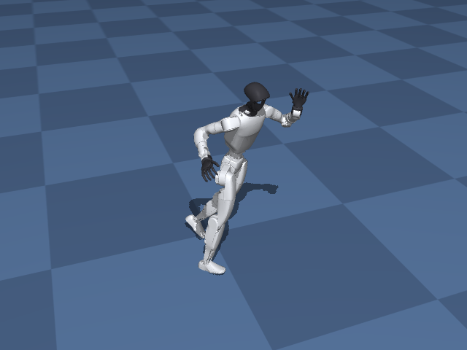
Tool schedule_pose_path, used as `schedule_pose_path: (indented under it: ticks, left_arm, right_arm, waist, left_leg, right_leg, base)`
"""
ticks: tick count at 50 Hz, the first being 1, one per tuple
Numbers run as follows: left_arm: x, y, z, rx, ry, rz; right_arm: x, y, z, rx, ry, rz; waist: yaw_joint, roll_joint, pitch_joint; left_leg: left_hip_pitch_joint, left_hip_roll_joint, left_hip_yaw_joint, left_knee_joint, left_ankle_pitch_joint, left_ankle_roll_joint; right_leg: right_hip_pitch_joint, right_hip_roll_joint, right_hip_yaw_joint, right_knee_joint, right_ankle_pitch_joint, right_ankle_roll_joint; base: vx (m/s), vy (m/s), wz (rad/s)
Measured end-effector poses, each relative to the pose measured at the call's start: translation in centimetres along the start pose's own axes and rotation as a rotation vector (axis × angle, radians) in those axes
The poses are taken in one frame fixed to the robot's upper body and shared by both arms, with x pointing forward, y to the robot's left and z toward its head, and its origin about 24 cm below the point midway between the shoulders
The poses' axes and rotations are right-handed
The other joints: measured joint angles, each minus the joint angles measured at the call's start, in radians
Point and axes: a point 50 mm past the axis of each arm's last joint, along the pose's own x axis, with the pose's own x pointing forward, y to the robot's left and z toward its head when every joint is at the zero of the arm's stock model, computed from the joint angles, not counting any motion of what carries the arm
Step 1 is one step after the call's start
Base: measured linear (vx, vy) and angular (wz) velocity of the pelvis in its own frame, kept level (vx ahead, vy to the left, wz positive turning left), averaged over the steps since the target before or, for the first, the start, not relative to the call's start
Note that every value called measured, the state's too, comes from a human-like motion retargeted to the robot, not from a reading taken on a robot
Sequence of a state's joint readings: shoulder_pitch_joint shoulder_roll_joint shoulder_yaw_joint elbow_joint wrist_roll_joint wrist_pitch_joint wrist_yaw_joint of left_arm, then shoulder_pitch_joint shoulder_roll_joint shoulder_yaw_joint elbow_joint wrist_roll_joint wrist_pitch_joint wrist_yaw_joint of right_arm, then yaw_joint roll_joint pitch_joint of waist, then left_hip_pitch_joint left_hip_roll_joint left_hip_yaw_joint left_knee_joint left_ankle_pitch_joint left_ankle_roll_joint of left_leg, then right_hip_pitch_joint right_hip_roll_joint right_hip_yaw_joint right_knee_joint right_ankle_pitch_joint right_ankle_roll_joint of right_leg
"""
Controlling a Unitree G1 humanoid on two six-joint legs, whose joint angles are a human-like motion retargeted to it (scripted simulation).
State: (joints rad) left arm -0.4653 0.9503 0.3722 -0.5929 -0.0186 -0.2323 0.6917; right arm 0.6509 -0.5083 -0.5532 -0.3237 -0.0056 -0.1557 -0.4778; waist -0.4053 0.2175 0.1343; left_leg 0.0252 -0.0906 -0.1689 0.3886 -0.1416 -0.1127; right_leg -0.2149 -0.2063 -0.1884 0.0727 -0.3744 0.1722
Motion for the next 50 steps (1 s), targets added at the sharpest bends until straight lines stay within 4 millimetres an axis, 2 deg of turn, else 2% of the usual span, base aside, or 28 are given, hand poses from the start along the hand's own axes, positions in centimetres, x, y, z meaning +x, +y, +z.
schedule_pose_path:
  ticks: [2,4,6,8,10,12,13,15,17,18,20,22,24,27,28,30,33,35,38,40,42,43,45,46,48,50]
  left_arm:
    - [-1.0,-3.2,1.3,-0.210,0.019,-0.175]
    - [-3.3,-6.1,1.6,-0.417,0.130,-0.350]
    - [-7.1,-8.1,0.5,-0.536,0.354,-0.465]
    - [-12.3,-8.1,-1.3,-0.538,0.660,-0.491]
    - [-17.1,-5.7,-2.7,-0.425,0.910,-0.464]
    - [-19.4,-0.7,-3.7,-0.226,1.038,-0.392]
    - [-19.7,2.1,-4.0,-0.113,1.064,-0.356]
    - [-18.8,7.4,-4.5,0.139,1.047,-0.309]
    - [-16.7,11.8,-4.9,0.459,0.934,-0.290]
    - [-15.4,13.7,-5.0,0.625,0.855,-0.279]
    - [-12.7,16.3,-5.0,0.891,0.682,-0.247]
    - [-9.7,16.6,-5.5,0.991,0.517,-0.217]
    - [-6.2,15.2,-6.3,0.980,0.383,-0.205]
    - [0.2,11.0,-6.7,0.895,0.173,-0.158]
    - [2.1,9.5,-6.7,0.970,0.099,-0.169]
    - [4.9,6.5,-5.1,0.947,-0.041,-0.100]
    - [5.5,1.0,-2.5,0.751,-0.196,-0.111]
    - [4.1,-3.3,-1.0,0.547,-0.246,-0.219]
    - [0.1,-9.9,0.4,0.171,-0.189,-0.449]
    - [-3.4,-13.6,1.3,-0.040,-0.113,-0.602]
    - [-7.3,-16.2,2.0,-0.169,-0.046,-0.749]
    - [-9.3,-16.9,2.2,-0.203,-0.021,-0.820]
    - [-12.8,-17.2,2.1,-0.209,0.042,-0.940]
    - [-14.1,-16.4,1.3,-0.177,0.107,-0.969]
    - [-16.5,-14.0,-0.5,-0.095,0.274,-0.996]
    - [-18.8,-10.5,-2.2,0.001,0.464,-0.992]
  right_arm:
    - [2.2,-0.3,1.2,0.033,-0.068,-0.094]
    - [4.7,-0.6,2.9,0.170,-0.124,-0.220]
    - [7.3,-0.9,5.4,0.416,-0.189,-0.354]
    - [9.5,-1.8,8.9,0.712,-0.294,-0.482]
    - [10.6,-3.0,13.1,0.984,-0.451,-0.577]
    - [10.8,-3.7,17.4,1.101,-0.613,-0.623]
    - [10.7,-3.7,19.2,1.096,-0.684,-0.627]
    - [10.1,-3.2,22.3,1.013,-0.811,-0.574]
    - [9.1,-1.6,24.9,0.913,-0.940,-0.416]
    - [8.3,-0.4,26.1,0.874,-1.005,-0.313]
    - [6.1,2.5,28.1,0.830,-1.121,-0.078]
    - [3.5,5.7,29.6,0.818,-1.207,0.184]
    - [1.4,8.8,29.8,0.761,-1.228,0.414]
    - [0.2,11.8,27.9,0.703,-1.137,0.594]
    - [-0.2,11.8,26.6,0.774,-1.069,0.623]
    - [-0.1,11.8,23.7,0.820,-0.908,0.658]
    - [0.9,10.5,19.4,0.787,-0.713,0.613]
    - [2.1,8.8,16.5,0.704,-0.611,0.514]
    - [4.4,5.6,12.4,0.570,-0.464,0.268]
    - [5.7,3.4,10.6,0.513,-0.410,0.092]
    - [6.9,1.3,10.1,0.478,-0.425,-0.075]
    - [7.6,0.1,10.4,0.466,-0.458,-0.154]
    - [9.2,-2.6,12.1,0.465,-0.560,-0.315]
    - [9.9,-4.3,13.6,0.488,-0.626,-0.405]
    - [10.6,-7.6,16.7,0.556,-0.763,-0.584]
    - [10.2,-9.9,19.8,0.618,-0.914,-0.719]
  waist:
    - [-0.013,-0.040,0.021]
    - [0.024,-0.063,0.053]
    - [0.095,-0.085,0.080]
    - [0.192,-0.113,0.072]
    - [0.306,-0.161,0.048]
    - [0.443,-0.225,0.007]
    - [0.512,-0.263,-0.015]
    - [0.625,-0.339,-0.053]
    - [0.684,-0.390,-0.076]
    - [0.699,-0.397,-0.083]
    - [0.713,-0.363,-0.078]
    - [0.702,-0.296,-0.024]
    - [0.674,-0.242,0.025]
    - [0.601,-0.231,0.066]
    - [0.550,-0.244,0.070]
    - [0.453,-0.225,0.085]
    - [0.286,-0.129,0.090]
    - [0.191,-0.066,0.079]
    - [0.105,-0.021,0.065]
    - [0.066,-0.036,0.066]
    - [0.057,-0.076,0.082]
    - [0.059,-0.105,0.094]
    - [0.078,-0.168,0.123]
    - [0.102,-0.177,0.137]
    - [0.171,-0.180,0.156]
    - [0.265,-0.185,0.146]
  left_leg:
    - [-0.082,0.013,0.098,0.266,-0.036,0.074]
    - [-0.208,0.078,0.181,0.582,-0.065,0.165]
    - [-0.321,0.124,0.209,0.840,-0.137,0.234]
    - [-0.418,0.120,0.220,1.000,-0.270,0.258]
    - [-0.498,0.126,0.276,1.049,-0.385,0.277]
    - [-0.550,0.160,0.384,0.973,-0.445,0.300]
    - [-0.563,0.173,0.443,0.899,-0.458,0.309]
    - [-0.570,0.173,0.549,0.686,-0.459,0.318]
    - [-0.534,0.129,0.612,0.368,-0.425,0.290]
    - [-0.499,0.102,0.625,0.189,-0.393,0.258]
    - [-0.404,0.076,0.622,-0.116,-0.319,0.167]
    - [-0.306,0.080,0.607,-0.230,-0.282,0.094]
    - [-0.234,0.086,0.571,-0.192,-0.327,0.099]
    - [-0.226,0.061,0.470,-0.016,-0.492,0.200]
    - [-0.236,0.044,0.428,0.042,-0.542,0.238]
    - [-0.216,0.030,0.363,0.074,-0.583,0.230]
    - [-0.117,0.069,0.275,-0.023,-0.519,0.152]
    - [-0.049,0.111,0.234,-0.100,-0.417,0.095]
    - [0.064,0.147,0.175,-0.227,-0.180,0.056]
    - [0.145,0.144,0.140,-0.271,-0.037,0.050]
    - [0.216,0.131,0.114,-0.242,0.038,0.084]
    - [0.233,0.114,0.110,-0.173,0.044,0.115]
    - [0.176,0.077,0.137,0.135,-0.030,0.173]
    - [0.102,0.086,0.163,0.335,-0.097,0.188]
    - [-0.048,0.118,0.203,0.681,-0.226,0.213]
    - [-0.194,0.139,0.242,0.900,-0.325,0.242]
  right_leg:
    - [0.022,-0.028,0.005,0.037,0.036,0.001]
    - [0.021,-0.024,-0.019,0.168,-0.009,-0.036]
    - [0.006,-0.012,-0.041,0.338,-0.113,-0.074]
    - [-0.002,-0.013,-0.044,0.458,-0.191,-0.081]
    - [0.023,-0.024,-0.045,0.470,-0.208,-0.063]
    - [0.053,-0.037,-0.013,0.403,-0.149,-0.053]
    - [0.069,-0.046,0.012,0.357,-0.095,-0.049]
    - [0.103,-0.077,0.062,0.261,0.048,-0.035]
    - [0.154,-0.107,0.097,0.166,0.222,-0.011]
    - [0.190,-0.109,0.108,0.125,0.300,0.003]
    - [0.290,-0.074,0.133,0.071,0.410,0.021]
    - [0.389,-0.022,0.150,0.110,0.431,0.013]
    - [0.401,-0.004,0.120,0.308,0.361,-0.009]
    - [0.238,-0.071,0.039,0.773,0.156,-0.062]
    - [0.174,-0.096,0.022,0.894,0.088,-0.094]
    - [0.059,-0.105,0.006,1.039,-0.017,-0.120]
    - [-0.078,-0.049,-0.040,0.991,-0.082,-0.125]
    - [-0.140,-0.005,-0.074,0.827,-0.070,-0.113]
    - [-0.152,0.041,-0.117,0.401,0.021,-0.080]
    - [-0.130,0.041,-0.131,0.146,0.059,-0.055]
    - [-0.099,0.033,-0.120,0.031,0.084,-0.042]
    - [-0.076,0.023,-0.100,0.019,0.111,-0.043]
    - [-0.030,-0.002,-0.043,0.069,0.161,-0.059]
    - [-0.028,0.002,-0.023,0.143,0.123,-0.081]
    - [-0.041,0.024,0.008,0.306,0.000,-0.122]
    - [-0.050,0.039,0.039,0.426,-0.106,-0.139]
  base:
    - [0.51,-0.32,2.37]
    - [0.44,-0.35,1.48]
    - [0.48,-0.33,0.66]
    - [0.59,-0.27,0.16]
    - [0.70,-0.19,-0.17]
    - [0.81,-0.08,-0.76]
    - [0.87,0.03,-0.91]
    - [0.91,0.14,-0.66]
    - [0.95,0.27,-0.06]
    - [0.97,0.32,0.21]
    - [0.99,0.34,0.43]
    - [0.96,0.32,0.91]
    - [0.92,0.29,1.35]
    - [0.88,0.21,1.70]
    - [0.91,0.13,2.06]
    - [0.95,0.10,2.10]
    - [1.04,0.05,1.90]
    - [1.13,-0.05,1.57]
    - [1.20,-0.20,1.28]
    - [1.27,-0.32,0.93]
    - [1.28,-0.35,0.48]
    - [1.26,-0.36,0.16]
    - [1.20,-0.35,-0.13]
    - [1.14,-0.32,-0.44]
    - [1.11,-0.27,-0.75]
    - [1.14,-0.20,-0.93]
